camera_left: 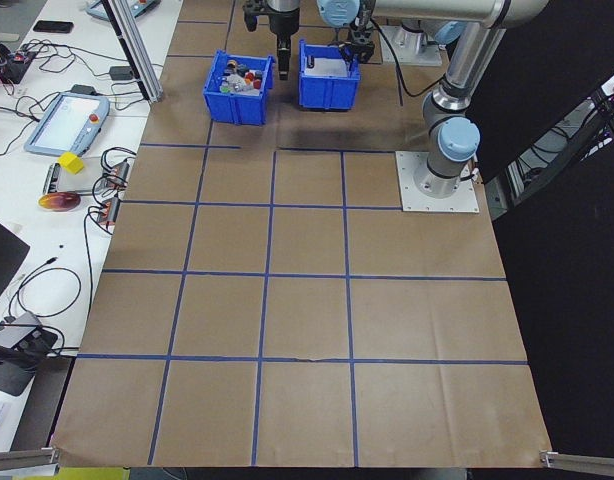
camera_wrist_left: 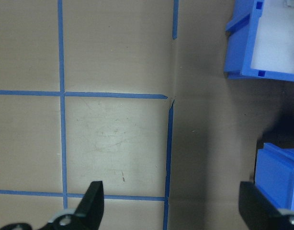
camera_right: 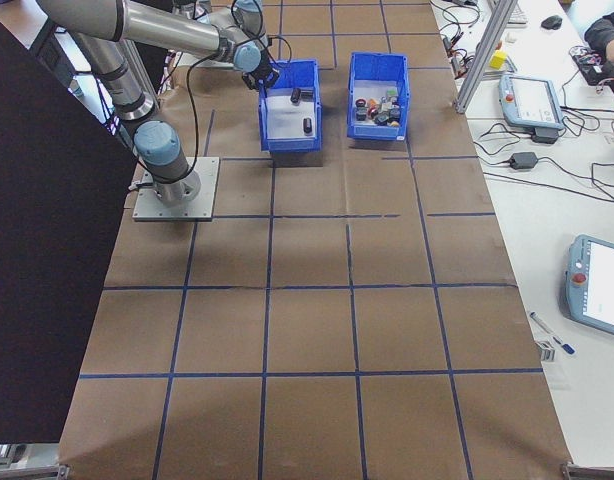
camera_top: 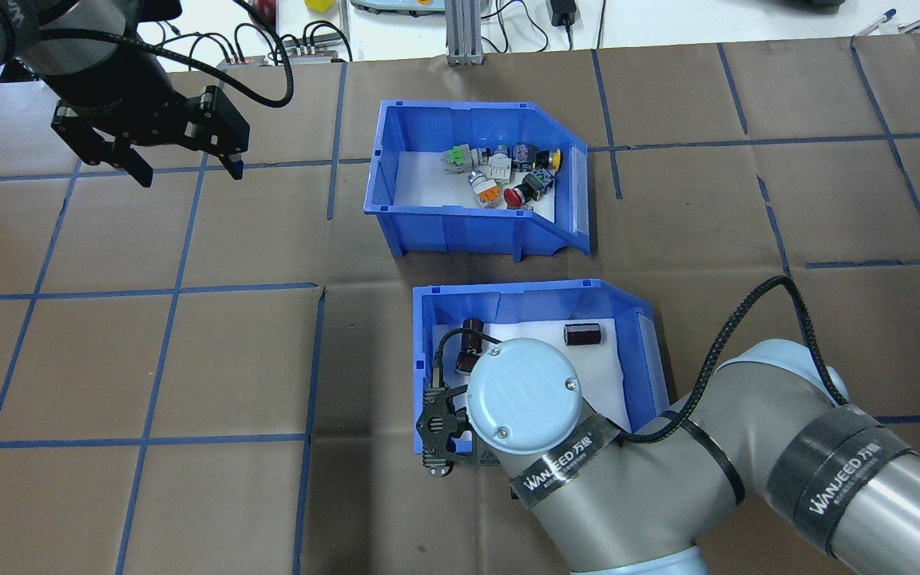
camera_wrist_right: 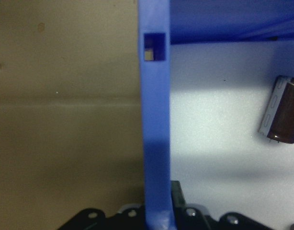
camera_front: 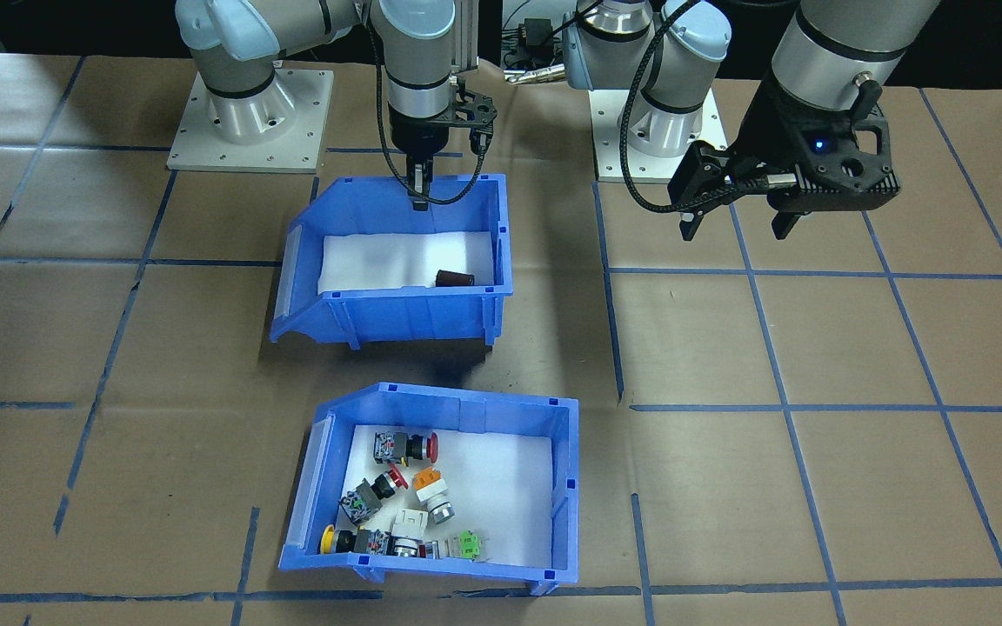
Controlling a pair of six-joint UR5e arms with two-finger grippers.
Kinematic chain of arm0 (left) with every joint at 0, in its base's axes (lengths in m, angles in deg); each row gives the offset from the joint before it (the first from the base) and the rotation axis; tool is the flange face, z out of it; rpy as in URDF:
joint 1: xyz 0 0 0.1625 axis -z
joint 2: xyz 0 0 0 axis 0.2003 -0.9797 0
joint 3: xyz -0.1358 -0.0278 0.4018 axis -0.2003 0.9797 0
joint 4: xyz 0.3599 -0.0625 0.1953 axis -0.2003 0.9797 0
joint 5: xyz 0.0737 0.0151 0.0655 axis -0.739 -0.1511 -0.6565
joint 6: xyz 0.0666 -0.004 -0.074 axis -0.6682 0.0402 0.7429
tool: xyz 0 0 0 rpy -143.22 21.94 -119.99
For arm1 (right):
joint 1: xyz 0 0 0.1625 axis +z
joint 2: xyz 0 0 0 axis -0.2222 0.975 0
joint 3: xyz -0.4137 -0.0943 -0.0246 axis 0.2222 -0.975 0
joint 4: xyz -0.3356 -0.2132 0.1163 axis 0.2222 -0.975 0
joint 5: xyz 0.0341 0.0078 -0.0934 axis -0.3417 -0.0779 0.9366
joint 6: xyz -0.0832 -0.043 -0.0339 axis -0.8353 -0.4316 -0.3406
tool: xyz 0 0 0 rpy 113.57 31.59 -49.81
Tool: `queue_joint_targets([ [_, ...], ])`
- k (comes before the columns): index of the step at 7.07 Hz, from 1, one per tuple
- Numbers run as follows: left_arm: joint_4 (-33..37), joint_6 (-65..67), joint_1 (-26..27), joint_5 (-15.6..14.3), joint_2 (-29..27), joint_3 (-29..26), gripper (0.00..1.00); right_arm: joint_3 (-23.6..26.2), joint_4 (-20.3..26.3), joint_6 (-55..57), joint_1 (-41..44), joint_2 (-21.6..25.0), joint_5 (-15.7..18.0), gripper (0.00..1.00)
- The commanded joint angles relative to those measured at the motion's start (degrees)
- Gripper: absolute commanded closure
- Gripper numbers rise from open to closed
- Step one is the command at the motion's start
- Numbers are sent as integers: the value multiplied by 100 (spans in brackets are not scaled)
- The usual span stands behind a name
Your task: Place button box in front
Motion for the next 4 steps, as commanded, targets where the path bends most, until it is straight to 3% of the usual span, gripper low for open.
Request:
queue_joint_targets([
  [1, -6, 3, 0, 44, -34, 3, 1, -40, 4, 379, 23, 8, -17, 0],
  [3, -6, 3, 0, 36, -60, 3, 1, -319, 396, 399, -4, 156, 36, 0],
  [4, -6, -6, 0, 19, -43, 3, 1, -617, 1174, 399, -73, 488, 44, 0],
])
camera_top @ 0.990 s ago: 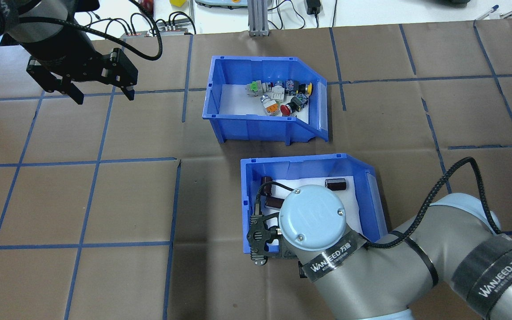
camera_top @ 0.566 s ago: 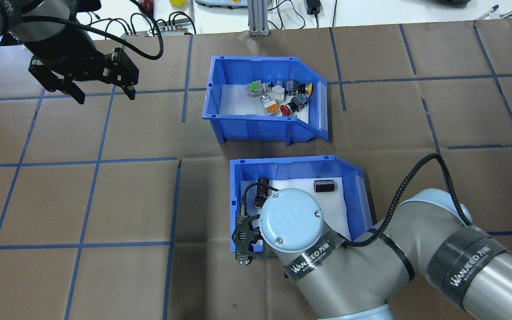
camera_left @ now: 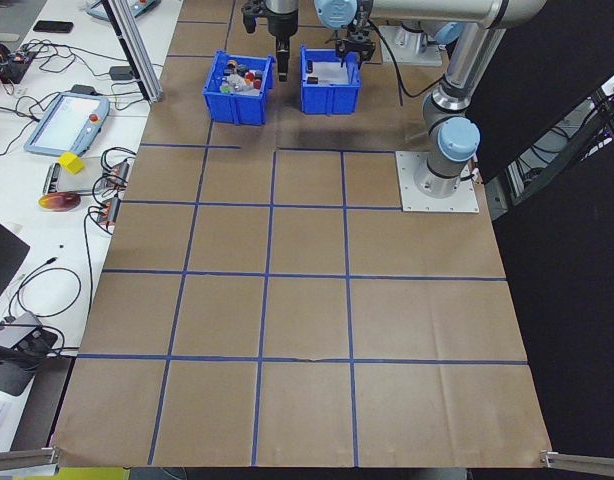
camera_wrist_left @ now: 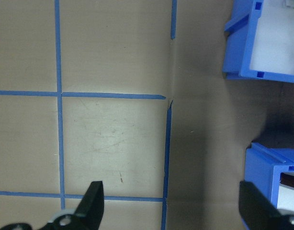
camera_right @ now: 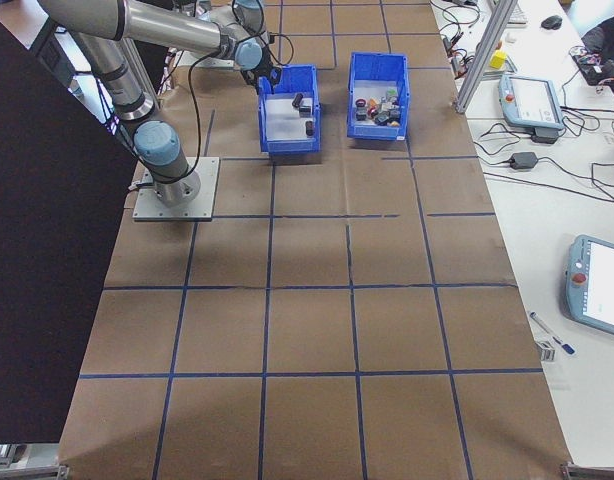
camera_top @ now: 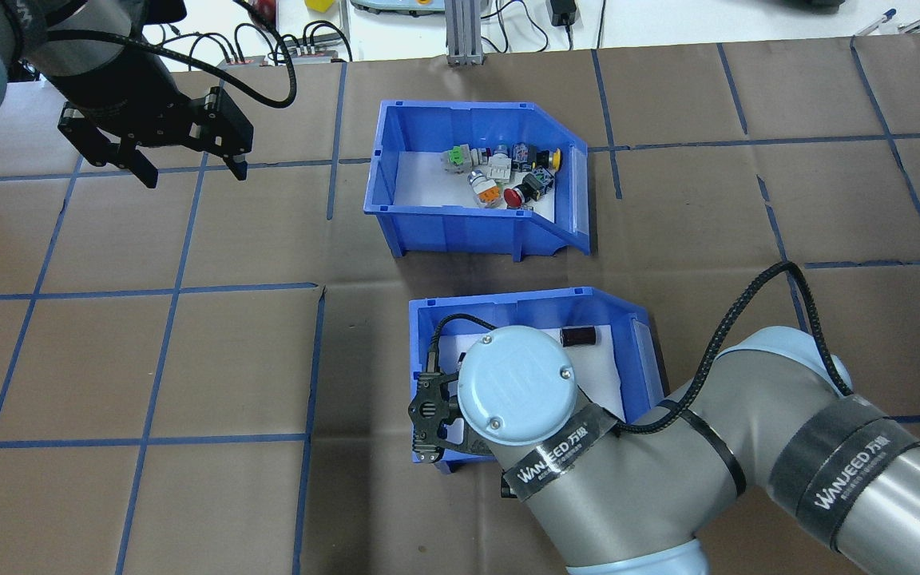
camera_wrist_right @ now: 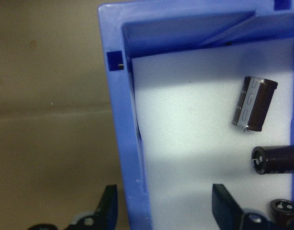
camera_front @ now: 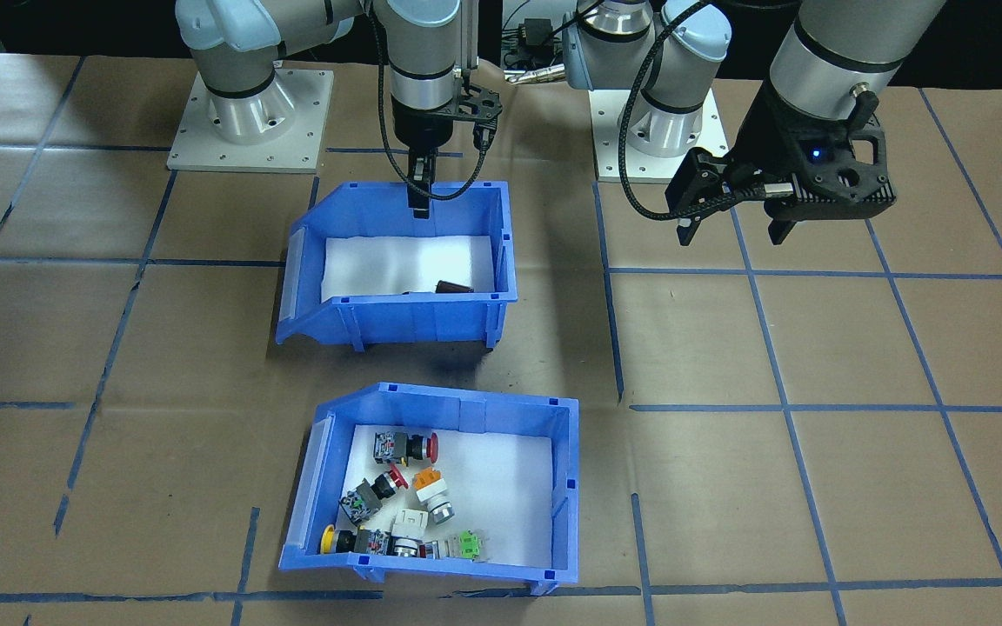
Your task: Place button box in front
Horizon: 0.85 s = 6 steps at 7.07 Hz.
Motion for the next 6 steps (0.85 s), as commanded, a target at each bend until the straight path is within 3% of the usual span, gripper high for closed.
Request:
queue_joint_targets([
  [1, 0, -7, 0, -30, 5, -17, 1, -475, 1300, 129, -263, 721, 32, 0],
  [3, 0, -7, 0, -39, 40, 17, 1, -573, 1377, 245, -1550, 1137, -12, 0],
  [6, 0, -7, 0, -31, -4, 0, 1, -1177, 1403, 610, -3170, 955, -3, 0],
])
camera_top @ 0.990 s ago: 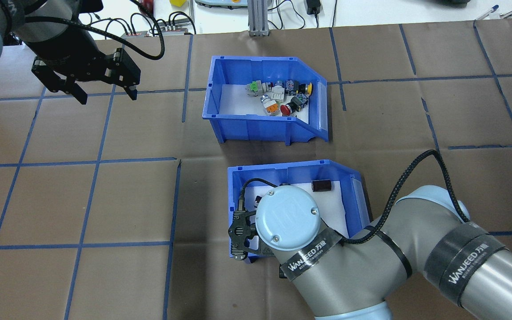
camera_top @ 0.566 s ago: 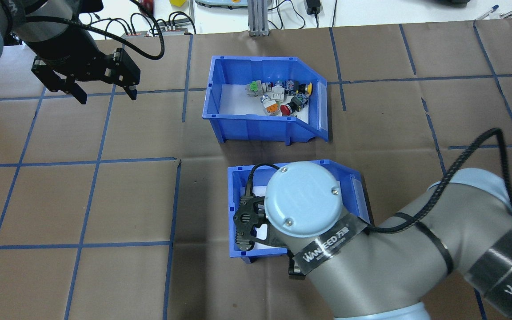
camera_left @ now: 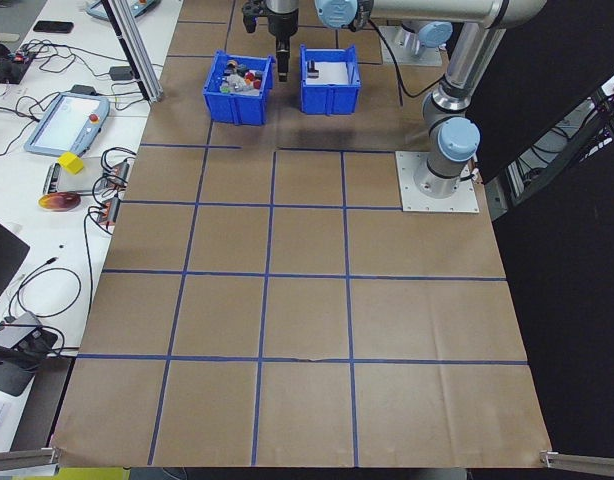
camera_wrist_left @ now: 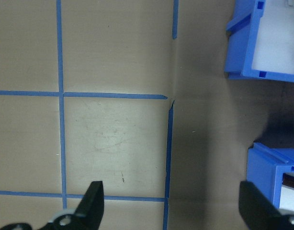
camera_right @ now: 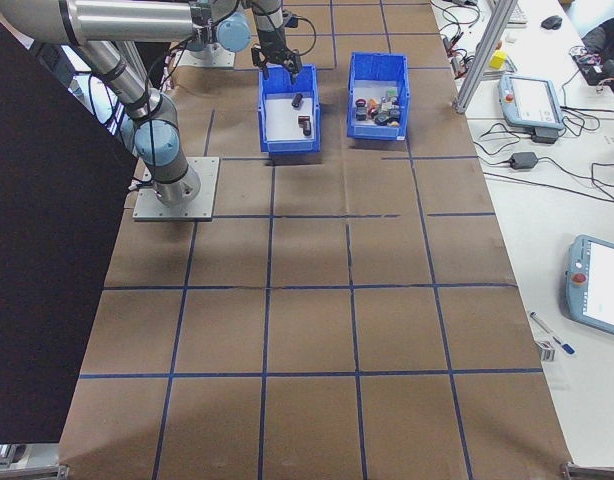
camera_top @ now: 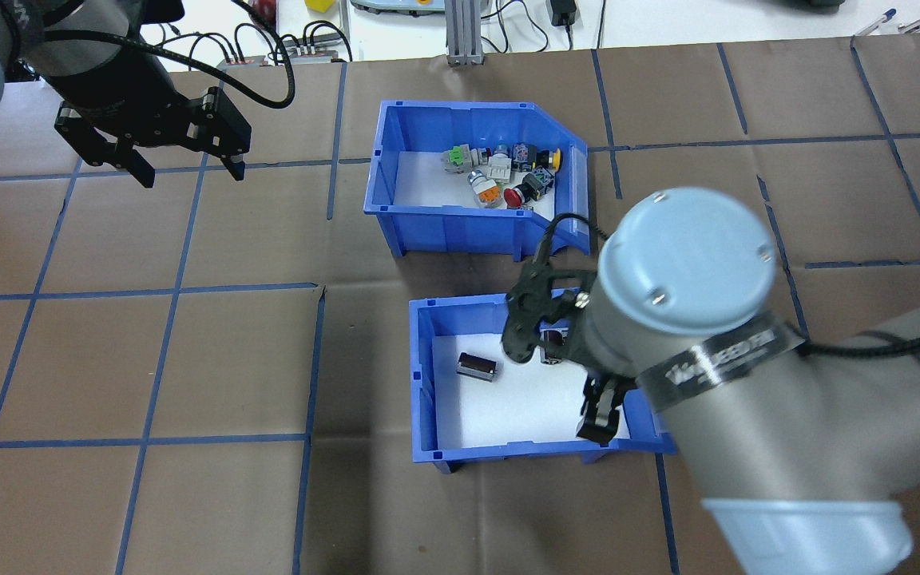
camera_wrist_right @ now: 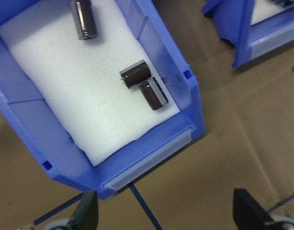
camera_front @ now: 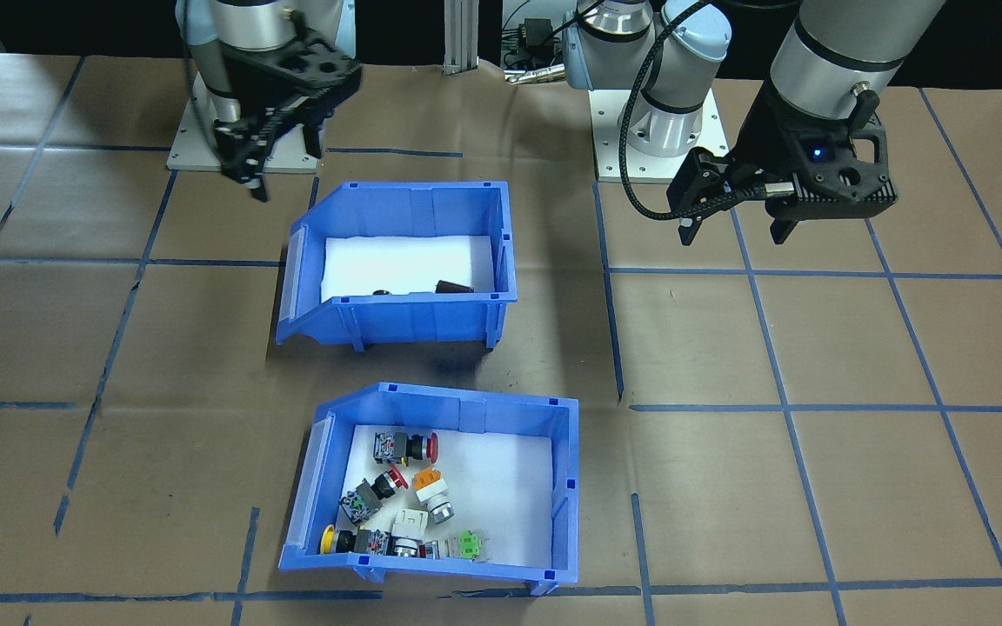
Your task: Place button box in front
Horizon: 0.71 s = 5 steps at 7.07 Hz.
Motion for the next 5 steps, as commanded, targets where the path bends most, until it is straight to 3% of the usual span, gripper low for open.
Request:
queue_joint_targets([
  [1, 2, 0, 0, 1, -16, -9, 1, -535, 172, 1251, -752, -331, 7, 0],
  [2, -6, 0, 0, 1, -7, -9, 1, -904, 217, 2175, -780, -551, 15, 0],
  [4, 2, 0, 0, 1, -7, -9, 1, -1677, 751, 3863, -789, -1060, -11, 0],
  [5, -6, 0, 0, 1, -7, -9, 1, -2116, 1223, 4524, -789, -1316, -211, 0],
])
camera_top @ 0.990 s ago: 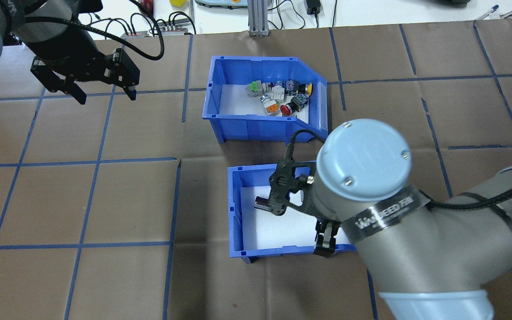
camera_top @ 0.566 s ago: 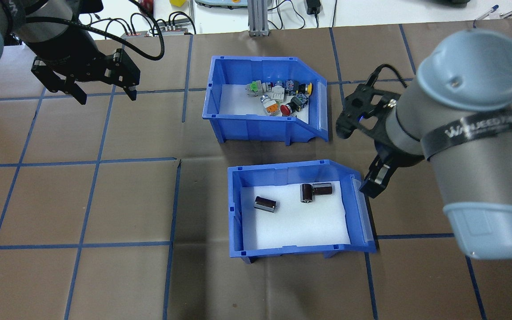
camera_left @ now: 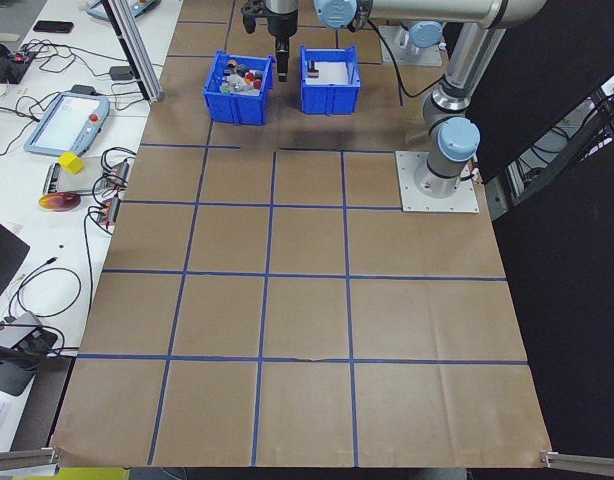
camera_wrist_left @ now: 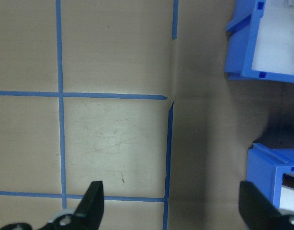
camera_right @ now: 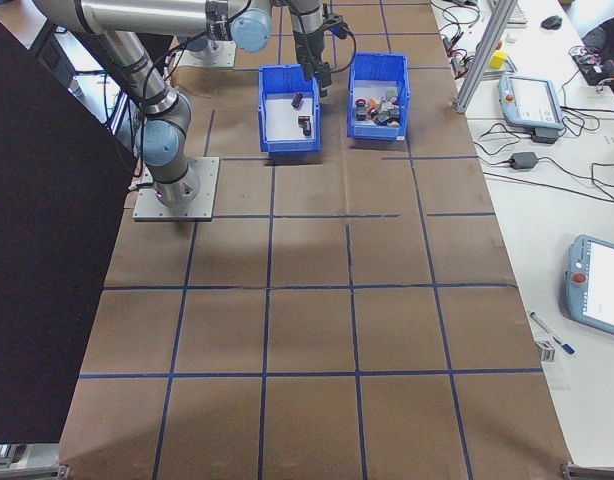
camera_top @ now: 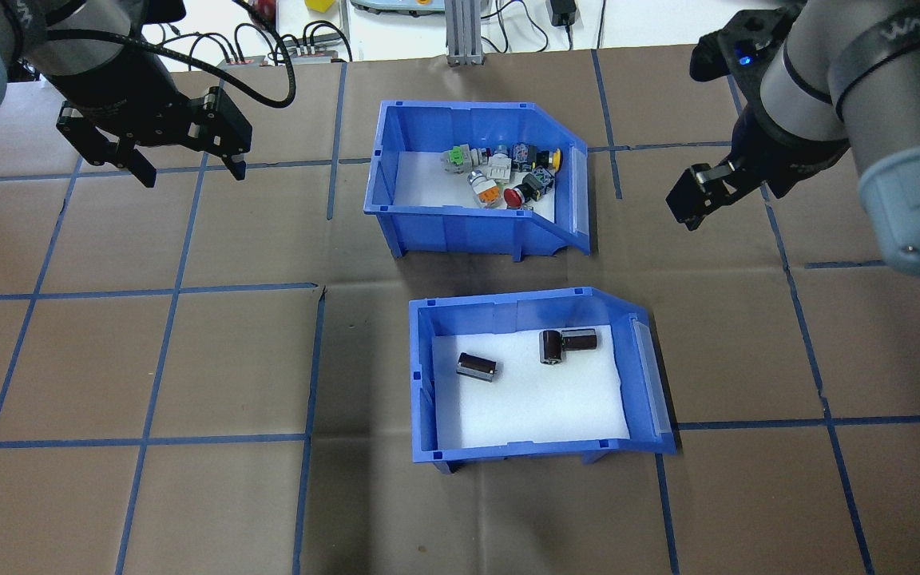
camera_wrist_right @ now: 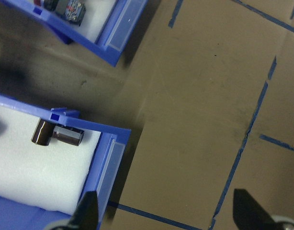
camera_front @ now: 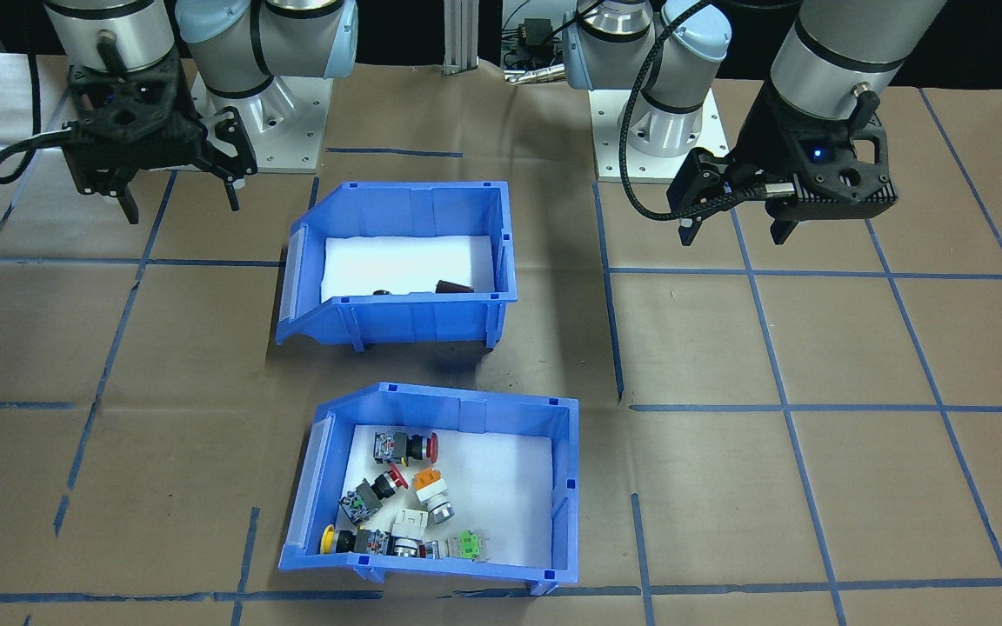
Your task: Place button box in front
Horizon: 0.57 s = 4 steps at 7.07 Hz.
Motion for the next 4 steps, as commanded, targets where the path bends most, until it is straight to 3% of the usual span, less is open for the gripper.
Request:
queue_joint_targets([
  [1, -6, 0, 0, 0, 1, -9, 1, -806, 731, 1243, -5, -501, -300, 0],
  [4, 3, 0, 0, 0, 1, -9, 1, -827, 847, 1379, -5, -644, -327, 0],
])
